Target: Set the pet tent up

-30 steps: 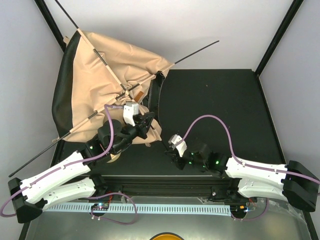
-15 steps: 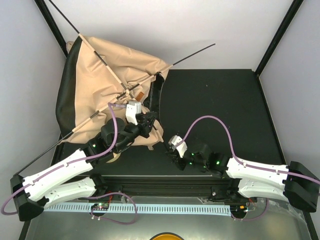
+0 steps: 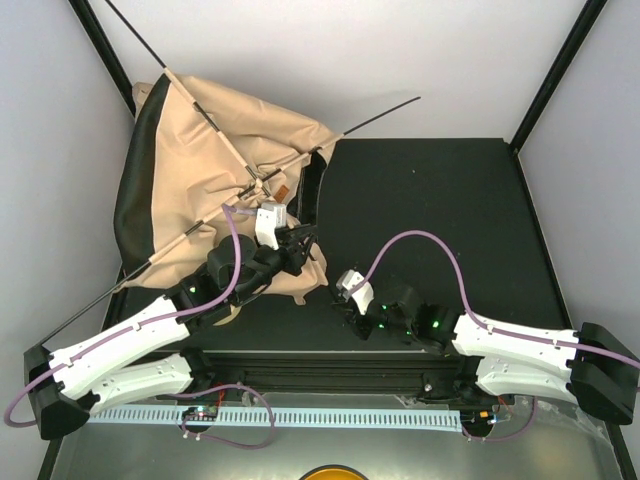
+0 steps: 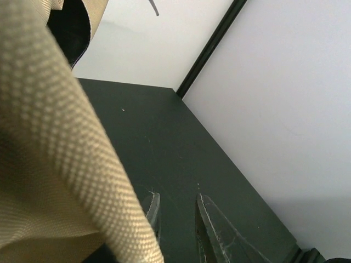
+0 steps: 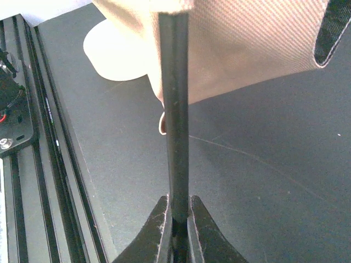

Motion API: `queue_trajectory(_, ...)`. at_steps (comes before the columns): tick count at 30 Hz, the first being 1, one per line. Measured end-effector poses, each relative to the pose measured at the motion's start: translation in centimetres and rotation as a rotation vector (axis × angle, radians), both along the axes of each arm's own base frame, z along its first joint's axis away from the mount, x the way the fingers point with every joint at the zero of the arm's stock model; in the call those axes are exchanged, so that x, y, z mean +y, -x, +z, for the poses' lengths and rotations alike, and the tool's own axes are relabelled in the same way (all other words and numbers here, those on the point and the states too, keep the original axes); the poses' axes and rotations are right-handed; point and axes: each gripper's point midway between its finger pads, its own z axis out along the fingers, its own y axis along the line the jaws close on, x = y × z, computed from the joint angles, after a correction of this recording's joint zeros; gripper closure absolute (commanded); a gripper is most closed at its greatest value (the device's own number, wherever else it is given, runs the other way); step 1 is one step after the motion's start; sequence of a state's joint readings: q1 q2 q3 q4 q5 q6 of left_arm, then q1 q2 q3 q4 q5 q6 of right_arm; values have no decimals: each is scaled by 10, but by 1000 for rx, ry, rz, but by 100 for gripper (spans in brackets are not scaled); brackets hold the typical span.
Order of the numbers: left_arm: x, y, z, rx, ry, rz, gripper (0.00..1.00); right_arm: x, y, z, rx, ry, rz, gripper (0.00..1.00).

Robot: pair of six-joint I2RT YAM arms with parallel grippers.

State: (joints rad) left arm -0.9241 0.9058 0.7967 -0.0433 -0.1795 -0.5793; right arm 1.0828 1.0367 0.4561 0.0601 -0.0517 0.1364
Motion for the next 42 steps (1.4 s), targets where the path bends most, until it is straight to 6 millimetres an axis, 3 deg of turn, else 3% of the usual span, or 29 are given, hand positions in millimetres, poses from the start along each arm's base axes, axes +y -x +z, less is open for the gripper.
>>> queue_trajectory(21,-3,-2,-6,27,1,4,78,4,-2,12,-19,-18,-1,99)
queue_trajectory(22,-3,-2,-6,28,2,4,79,4,-2,13,-20,-19,-1,99)
queue_trajectory(24,-3,-2,-6,29,3,5,92,3,-2,14,-21,-22,-1,99)
queue_trajectory(26,-3,-3,-7,34,7,10,98,3,-2,14,-22,-24,-1,99)
queue_trajectory(42,0,-6,-12,64,13,38,86,3,-2,18,-25,-23,0,99)
